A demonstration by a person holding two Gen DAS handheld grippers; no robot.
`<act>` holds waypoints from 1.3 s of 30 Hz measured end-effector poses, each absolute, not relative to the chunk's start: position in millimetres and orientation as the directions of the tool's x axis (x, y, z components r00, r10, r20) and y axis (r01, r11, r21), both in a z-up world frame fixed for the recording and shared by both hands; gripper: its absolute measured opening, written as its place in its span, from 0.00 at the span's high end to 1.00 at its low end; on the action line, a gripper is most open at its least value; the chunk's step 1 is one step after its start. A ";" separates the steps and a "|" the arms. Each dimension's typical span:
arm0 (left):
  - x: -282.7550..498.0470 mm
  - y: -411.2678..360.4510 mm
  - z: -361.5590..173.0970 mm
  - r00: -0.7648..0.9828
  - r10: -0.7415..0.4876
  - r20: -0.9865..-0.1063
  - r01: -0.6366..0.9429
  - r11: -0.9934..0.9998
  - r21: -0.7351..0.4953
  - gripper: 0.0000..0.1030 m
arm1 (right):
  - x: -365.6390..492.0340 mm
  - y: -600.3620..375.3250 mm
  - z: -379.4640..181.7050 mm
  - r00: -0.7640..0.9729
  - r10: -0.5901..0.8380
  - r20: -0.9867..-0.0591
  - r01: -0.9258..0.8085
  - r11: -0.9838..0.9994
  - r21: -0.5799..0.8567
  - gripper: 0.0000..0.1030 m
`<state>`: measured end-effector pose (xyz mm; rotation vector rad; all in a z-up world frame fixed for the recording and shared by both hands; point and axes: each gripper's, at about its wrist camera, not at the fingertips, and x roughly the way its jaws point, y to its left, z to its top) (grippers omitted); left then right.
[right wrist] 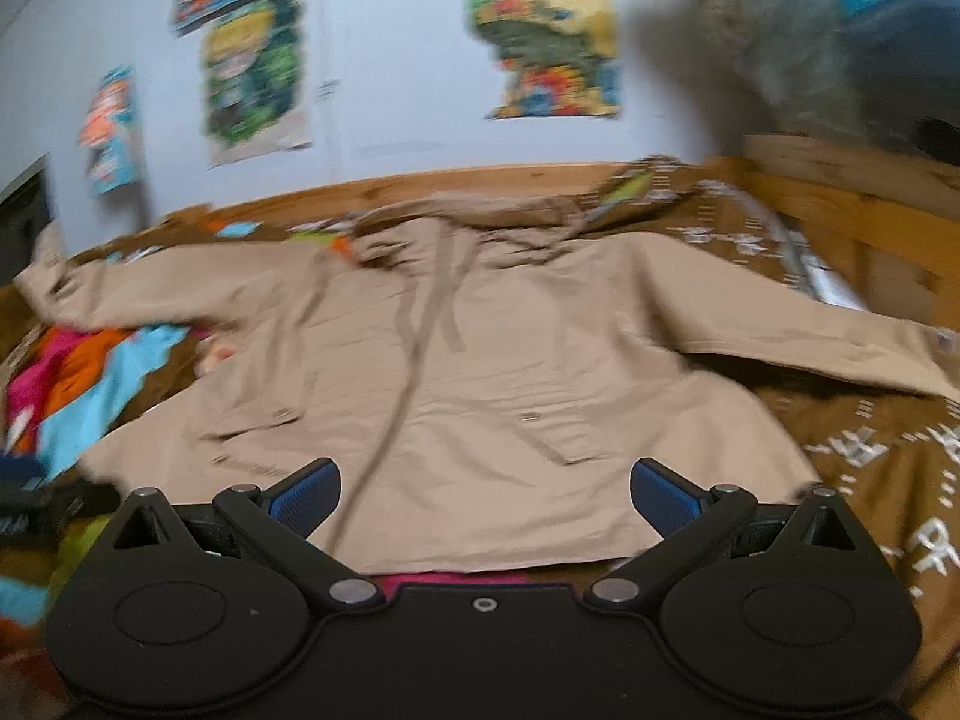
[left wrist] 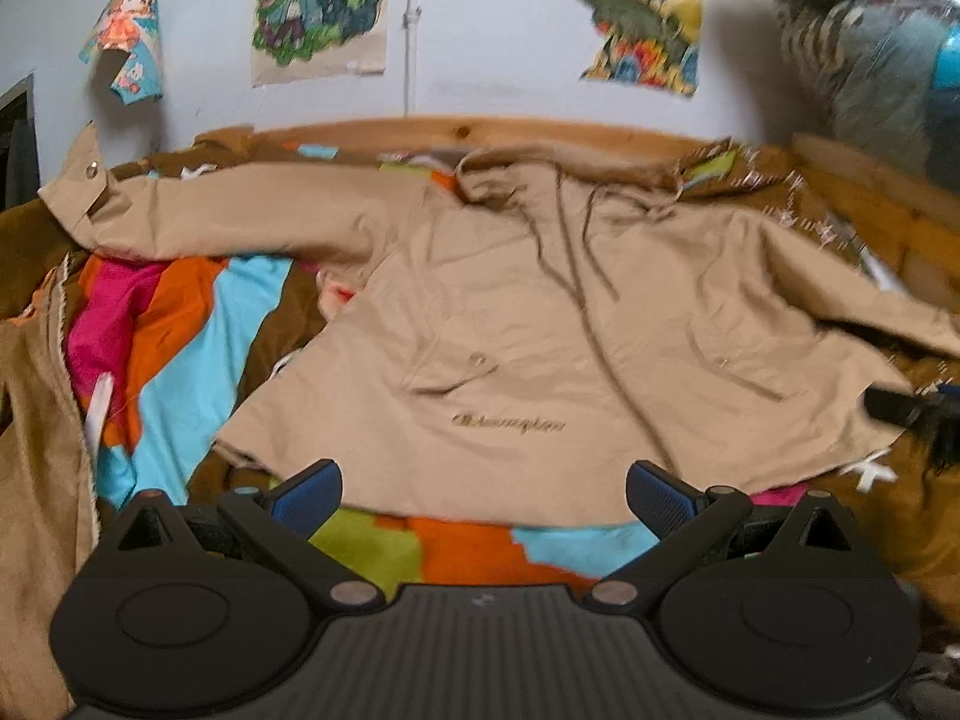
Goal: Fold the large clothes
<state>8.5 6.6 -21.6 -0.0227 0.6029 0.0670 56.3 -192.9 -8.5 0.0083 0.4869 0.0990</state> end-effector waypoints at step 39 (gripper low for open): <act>169.4 108.4 -31.7 0.839 0.020 -0.544 -0.168 0.960 -0.224 0.01 | 237.0 -326.2 56.0 0.780 -0.550 -0.299 0.609 0.778 0.156 0.95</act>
